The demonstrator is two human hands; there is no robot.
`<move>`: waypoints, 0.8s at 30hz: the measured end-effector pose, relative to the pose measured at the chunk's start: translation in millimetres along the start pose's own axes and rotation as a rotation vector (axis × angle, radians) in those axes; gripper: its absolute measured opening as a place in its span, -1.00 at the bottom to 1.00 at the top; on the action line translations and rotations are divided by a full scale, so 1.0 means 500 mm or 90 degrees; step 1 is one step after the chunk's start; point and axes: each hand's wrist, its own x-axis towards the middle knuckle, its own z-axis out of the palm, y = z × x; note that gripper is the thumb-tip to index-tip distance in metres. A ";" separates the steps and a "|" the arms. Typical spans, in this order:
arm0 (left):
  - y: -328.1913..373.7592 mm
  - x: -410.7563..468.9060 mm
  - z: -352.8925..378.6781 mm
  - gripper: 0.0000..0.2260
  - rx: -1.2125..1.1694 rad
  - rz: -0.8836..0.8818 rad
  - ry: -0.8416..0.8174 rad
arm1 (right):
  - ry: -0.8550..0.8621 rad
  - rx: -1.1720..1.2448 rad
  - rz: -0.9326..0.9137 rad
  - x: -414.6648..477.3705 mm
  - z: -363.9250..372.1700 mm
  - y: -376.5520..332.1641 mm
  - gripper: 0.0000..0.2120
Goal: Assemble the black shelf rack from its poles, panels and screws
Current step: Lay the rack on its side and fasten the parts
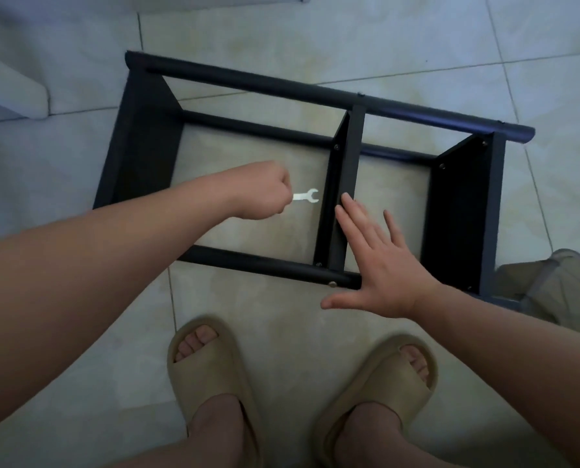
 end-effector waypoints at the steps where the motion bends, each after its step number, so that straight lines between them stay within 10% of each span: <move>1: 0.014 -0.008 -0.016 -0.85 0.010 0.004 0.023 | -0.001 0.003 -0.002 0.000 -0.016 0.005 0.19; 10: 0.148 0.091 -0.123 -0.80 0.173 0.061 0.250 | 0.192 0.031 0.200 0.117 -0.205 0.135 -0.31; 24: 0.139 0.197 -0.178 -0.91 0.190 -0.035 0.151 | 0.198 -0.098 0.243 0.226 -0.230 0.204 -0.75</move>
